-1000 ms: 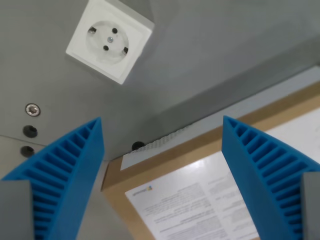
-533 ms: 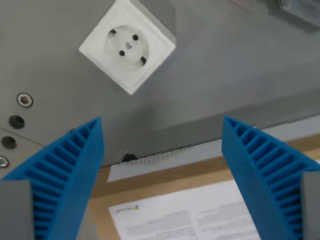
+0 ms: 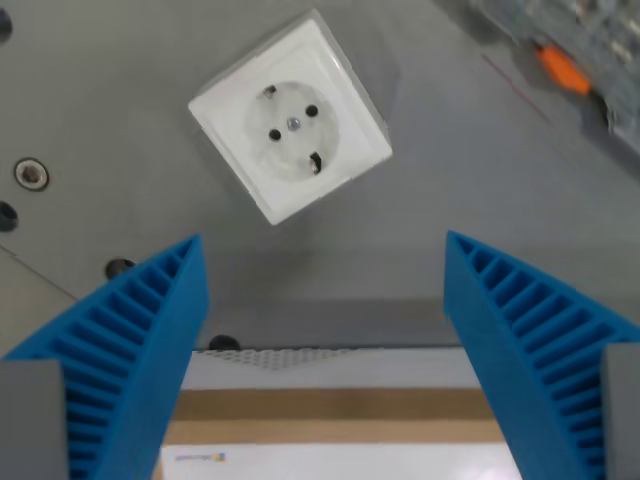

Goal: Move above the white socket

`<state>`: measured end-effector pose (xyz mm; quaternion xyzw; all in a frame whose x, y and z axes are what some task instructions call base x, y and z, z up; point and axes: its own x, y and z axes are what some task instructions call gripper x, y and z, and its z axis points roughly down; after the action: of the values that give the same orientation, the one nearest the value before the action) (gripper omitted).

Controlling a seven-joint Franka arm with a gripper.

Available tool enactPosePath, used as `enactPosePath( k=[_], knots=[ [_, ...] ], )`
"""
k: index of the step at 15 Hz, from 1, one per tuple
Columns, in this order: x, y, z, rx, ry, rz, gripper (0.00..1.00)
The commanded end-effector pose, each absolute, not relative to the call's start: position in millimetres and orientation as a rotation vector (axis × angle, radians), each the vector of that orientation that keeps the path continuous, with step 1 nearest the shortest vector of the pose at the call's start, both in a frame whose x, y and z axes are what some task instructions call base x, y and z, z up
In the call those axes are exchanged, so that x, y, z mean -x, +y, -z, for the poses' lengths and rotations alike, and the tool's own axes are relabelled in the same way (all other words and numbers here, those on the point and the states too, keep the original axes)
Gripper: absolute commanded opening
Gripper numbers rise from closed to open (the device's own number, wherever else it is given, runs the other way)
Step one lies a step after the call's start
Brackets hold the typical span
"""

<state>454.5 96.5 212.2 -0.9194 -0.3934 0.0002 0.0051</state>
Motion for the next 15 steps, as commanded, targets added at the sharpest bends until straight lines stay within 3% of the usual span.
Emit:
enactPosePath(
  k=[1,15],
  knots=[
    [-452.9,100.9,-202.7,2.6,-1.74,0.163,1.0],
    [-463.8,115.9,-177.0,2.485,-1.879,0.133,1.0]
  ],
)
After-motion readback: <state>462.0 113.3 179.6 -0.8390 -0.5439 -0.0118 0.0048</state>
